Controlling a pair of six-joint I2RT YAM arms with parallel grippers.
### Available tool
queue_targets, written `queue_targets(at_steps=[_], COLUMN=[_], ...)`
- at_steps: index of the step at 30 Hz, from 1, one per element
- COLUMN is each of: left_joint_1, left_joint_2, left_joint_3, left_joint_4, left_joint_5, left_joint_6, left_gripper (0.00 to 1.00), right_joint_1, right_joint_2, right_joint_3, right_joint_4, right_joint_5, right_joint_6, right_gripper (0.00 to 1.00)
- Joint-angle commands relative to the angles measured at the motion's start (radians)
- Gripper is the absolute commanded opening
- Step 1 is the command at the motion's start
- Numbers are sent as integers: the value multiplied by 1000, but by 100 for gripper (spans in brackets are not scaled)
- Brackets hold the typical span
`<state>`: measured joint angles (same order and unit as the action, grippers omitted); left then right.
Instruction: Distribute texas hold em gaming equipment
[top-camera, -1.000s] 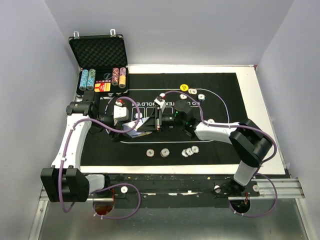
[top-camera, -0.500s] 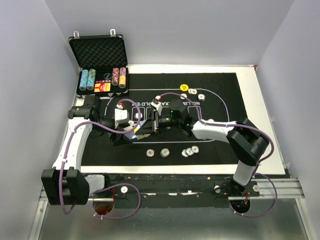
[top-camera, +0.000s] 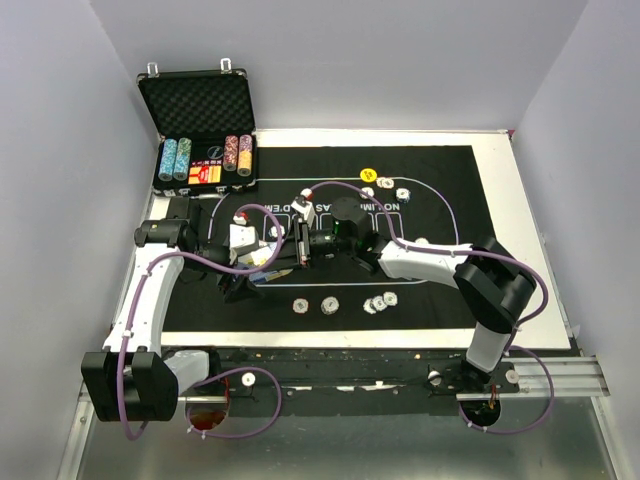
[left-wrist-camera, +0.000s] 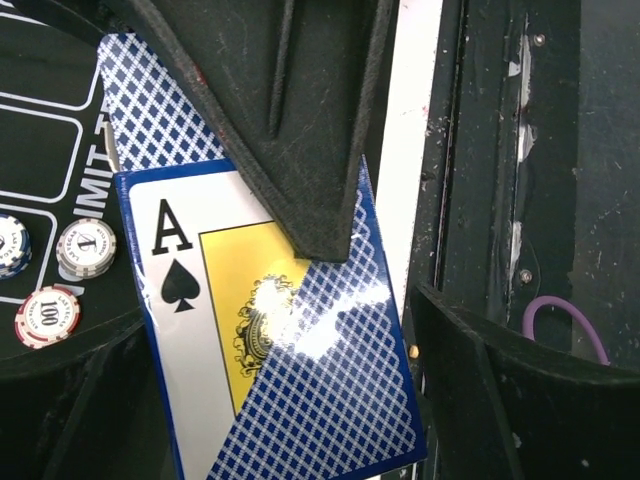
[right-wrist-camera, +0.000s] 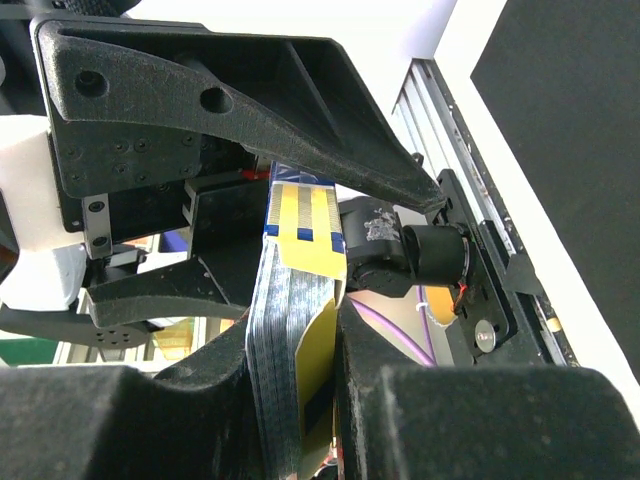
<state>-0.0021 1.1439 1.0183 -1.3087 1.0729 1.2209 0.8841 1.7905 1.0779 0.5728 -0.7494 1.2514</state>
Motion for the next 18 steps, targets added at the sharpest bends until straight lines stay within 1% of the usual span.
queue_targets(at_steps=[1,4,5,9,10,12,18], left_joint_1=[-7,-6,19,21,21,22,22], left_joint_2=[-7,-36,-45,-61,-65,-76,-116], left_joint_3=[5,-9,-14,-15,-15,-18,-52], left_joint_4=[-49,8,28,87,97,118,144], left_joint_5=[-10,-33,-42,-68,-71,-77,-79], left_joint_6=[-14,-52,-69,-138,-158,-173,-150], left_gripper=[89,88,87,86,87,98,99], right_joint_1=[1,1,0,1,1,1,1], right_joint_2=[-8,-5,-2,4,6,6,-5], right_joint_3=[30,33,33,27,25,21,10], right_joint_4=[10,2,1,2,2,-1,-7], right_joint_5=[38,36,36,32,33,35,47], right_joint_6=[-15,-14,-15,-4,-3,-1,-1], right_gripper=[29,29,29,29,29,28,28])
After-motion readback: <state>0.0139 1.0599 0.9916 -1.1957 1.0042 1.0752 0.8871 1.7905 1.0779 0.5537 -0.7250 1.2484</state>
